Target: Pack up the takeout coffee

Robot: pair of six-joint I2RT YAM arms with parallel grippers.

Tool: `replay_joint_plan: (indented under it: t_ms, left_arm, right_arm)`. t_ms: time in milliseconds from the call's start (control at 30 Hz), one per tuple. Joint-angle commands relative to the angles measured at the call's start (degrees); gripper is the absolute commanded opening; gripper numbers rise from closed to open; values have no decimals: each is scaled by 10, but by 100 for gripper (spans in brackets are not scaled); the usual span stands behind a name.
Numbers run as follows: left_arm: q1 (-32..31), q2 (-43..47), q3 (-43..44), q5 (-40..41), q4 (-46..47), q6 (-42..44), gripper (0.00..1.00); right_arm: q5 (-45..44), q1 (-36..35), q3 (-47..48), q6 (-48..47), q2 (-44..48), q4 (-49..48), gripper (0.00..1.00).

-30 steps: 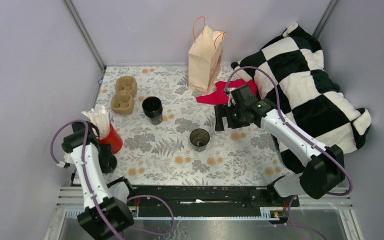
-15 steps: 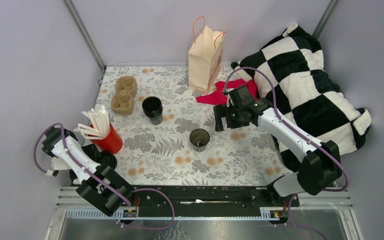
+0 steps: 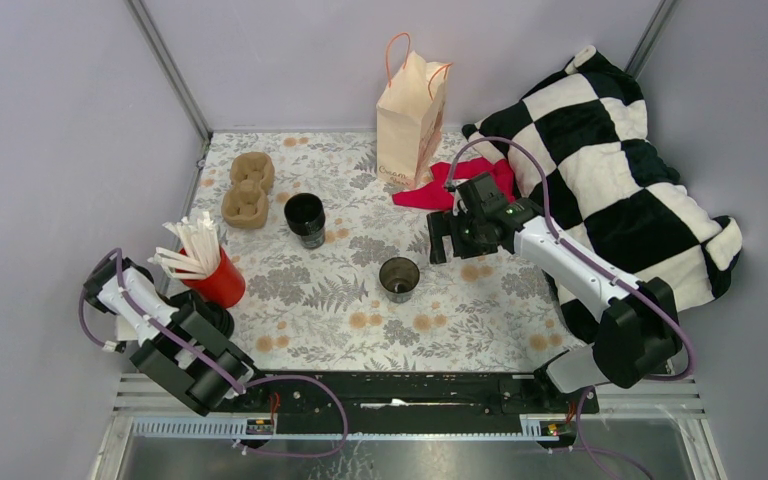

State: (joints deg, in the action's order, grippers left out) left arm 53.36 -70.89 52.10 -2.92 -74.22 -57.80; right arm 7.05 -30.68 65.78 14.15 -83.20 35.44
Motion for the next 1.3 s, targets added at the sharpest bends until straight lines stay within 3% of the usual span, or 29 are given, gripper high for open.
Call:
replay_joint_plan:
  t_ms: [0,933,1267]
  left_arm:
    - [5,-5,-3,-8,6,3,66]
    - [5,-39,-24,1,35,4,46]
    - [5,-37,-31,1,35,8,35]
  right_arm:
    - [12,8,-8,0,4,-16,100]
    - [36,27,-14,8,-3,-27,100]
    - [36,26,-18,8,1,-28,100]
